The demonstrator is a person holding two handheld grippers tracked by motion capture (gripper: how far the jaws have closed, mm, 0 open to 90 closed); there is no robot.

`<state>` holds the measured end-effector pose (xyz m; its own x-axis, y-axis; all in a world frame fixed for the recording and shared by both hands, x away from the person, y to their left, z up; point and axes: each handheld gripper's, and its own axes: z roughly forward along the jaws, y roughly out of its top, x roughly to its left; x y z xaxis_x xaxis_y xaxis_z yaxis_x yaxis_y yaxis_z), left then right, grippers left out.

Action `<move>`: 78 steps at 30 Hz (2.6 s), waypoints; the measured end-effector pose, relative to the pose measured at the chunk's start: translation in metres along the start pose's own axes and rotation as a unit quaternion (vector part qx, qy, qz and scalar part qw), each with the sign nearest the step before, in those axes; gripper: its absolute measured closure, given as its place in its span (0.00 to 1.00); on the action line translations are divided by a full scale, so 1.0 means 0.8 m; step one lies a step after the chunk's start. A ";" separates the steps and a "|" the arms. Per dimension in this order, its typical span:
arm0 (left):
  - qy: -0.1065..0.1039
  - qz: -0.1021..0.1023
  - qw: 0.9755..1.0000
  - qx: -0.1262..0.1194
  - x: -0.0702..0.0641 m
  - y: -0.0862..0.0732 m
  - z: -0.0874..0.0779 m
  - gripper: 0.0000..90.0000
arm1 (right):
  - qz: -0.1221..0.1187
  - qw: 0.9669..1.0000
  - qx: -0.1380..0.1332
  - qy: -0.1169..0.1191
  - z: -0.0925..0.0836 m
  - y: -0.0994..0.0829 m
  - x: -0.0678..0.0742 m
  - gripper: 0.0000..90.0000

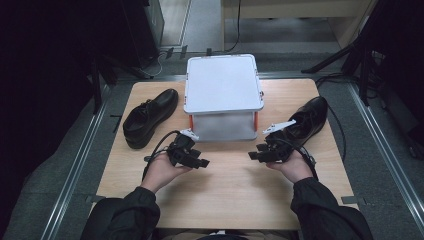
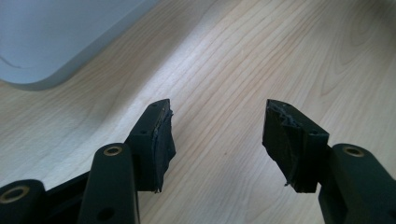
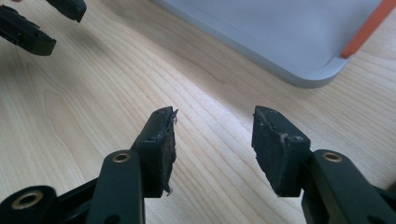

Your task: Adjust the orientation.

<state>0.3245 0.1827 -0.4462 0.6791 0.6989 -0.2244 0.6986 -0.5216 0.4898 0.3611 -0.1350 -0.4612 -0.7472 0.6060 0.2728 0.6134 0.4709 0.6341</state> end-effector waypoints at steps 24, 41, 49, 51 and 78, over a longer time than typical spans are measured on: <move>0.018 -0.046 0.999 -0.003 0.035 -0.009 -0.055 0.57 | -0.027 0.999 0.024 0.009 0.009 0.004 0.004 0.53; 0.063 -0.055 0.995 0.051 0.067 0.015 -0.091 0.58 | -0.042 0.998 0.044 0.020 0.015 0.002 0.007 0.51; 0.075 -0.068 0.993 0.063 0.088 0.021 -0.114 0.60 | -0.047 0.998 0.040 0.011 0.014 0.002 0.008 0.50; 0.072 -0.076 0.992 0.065 0.096 0.022 -0.119 0.61 | -0.045 0.998 0.032 0.012 0.012 0.003 0.009 0.50; 0.147 -0.130 0.972 0.133 0.178 0.044 -0.157 0.68 | -0.046 0.998 0.040 0.012 0.014 0.002 0.007 0.51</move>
<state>0.4177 0.3248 -0.3552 0.4055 0.9131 -0.0421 0.8979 -0.3893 0.2054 0.3610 -0.1235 -0.4665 -0.8068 0.5424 0.2341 0.5595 0.5744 0.5975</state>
